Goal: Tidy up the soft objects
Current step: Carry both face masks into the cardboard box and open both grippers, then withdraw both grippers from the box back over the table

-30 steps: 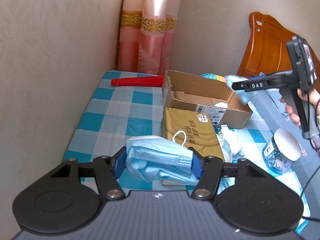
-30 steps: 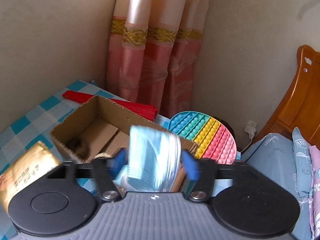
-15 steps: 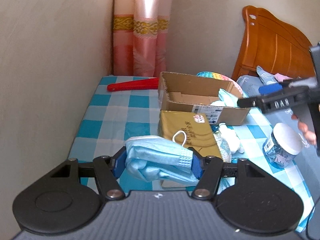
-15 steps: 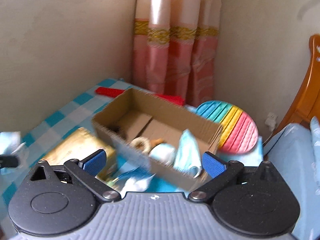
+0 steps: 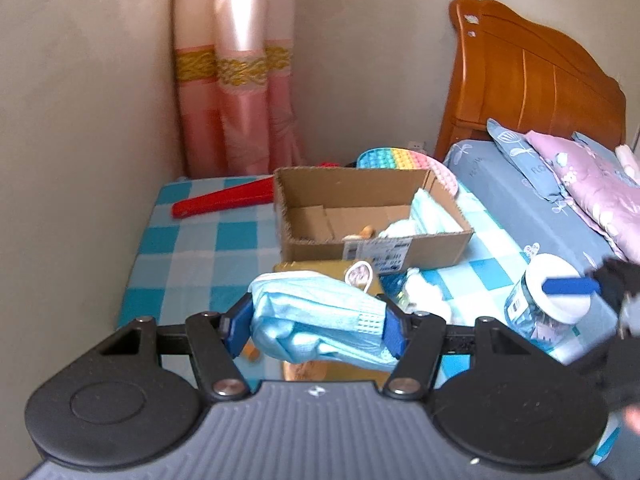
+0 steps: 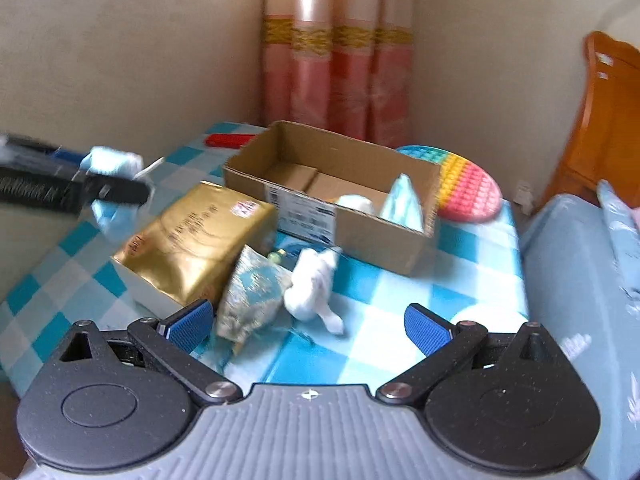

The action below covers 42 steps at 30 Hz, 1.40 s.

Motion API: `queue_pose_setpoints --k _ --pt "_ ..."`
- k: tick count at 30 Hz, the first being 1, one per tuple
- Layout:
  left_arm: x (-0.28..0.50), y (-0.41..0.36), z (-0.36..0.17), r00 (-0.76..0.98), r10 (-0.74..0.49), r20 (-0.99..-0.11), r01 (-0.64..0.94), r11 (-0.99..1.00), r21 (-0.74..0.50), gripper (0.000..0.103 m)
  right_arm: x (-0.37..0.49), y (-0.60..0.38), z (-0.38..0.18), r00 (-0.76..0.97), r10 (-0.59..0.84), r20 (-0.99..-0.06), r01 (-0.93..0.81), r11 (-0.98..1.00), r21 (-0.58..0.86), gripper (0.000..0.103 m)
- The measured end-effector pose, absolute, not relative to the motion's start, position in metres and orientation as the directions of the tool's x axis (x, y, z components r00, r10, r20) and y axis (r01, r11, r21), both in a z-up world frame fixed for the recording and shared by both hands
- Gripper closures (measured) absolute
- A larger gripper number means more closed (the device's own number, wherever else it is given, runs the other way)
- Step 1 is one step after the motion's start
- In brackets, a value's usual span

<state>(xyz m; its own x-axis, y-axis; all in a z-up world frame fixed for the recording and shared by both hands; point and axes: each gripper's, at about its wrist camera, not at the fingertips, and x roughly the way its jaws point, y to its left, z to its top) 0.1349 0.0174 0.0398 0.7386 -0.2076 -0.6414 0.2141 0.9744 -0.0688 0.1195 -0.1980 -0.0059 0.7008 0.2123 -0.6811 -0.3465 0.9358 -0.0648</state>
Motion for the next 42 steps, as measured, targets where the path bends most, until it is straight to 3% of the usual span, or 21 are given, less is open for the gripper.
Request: queue_pose_setpoints --k 20,21,24,25,42 --pt "0.286 -0.066 0.068 0.727 -0.169 -0.666 0.288 0.955 0.073 0.039 0.119 -0.226 -0.017 0.71 0.203 -0.674 -0.271 0.963 0.005 0.0" --pt "0.292 -0.068 0.067 0.727 -0.163 -0.666 0.286 0.955 0.078 0.037 0.12 -0.226 -0.018 0.709 0.2 -0.676 -0.267 0.964 0.005 0.0" --pt "0.31 -0.077 0.064 0.728 -0.143 -0.671 0.277 0.956 0.098 0.013 0.122 -0.227 -0.019 0.709 0.197 -0.677 -0.264 0.965 0.004 0.0" --pt "0.313 -0.078 0.062 0.73 -0.137 -0.67 0.271 0.957 0.1 0.01 0.122 -0.226 -0.019 0.71 0.198 -0.676 -0.264 0.964 0.004 0.0" --pt "0.255 -0.055 0.074 0.754 -0.133 -0.643 0.255 0.962 0.099 0.002 0.102 -0.218 -0.002 0.729 0.23 -0.645 -0.284 0.959 0.02 0.0"
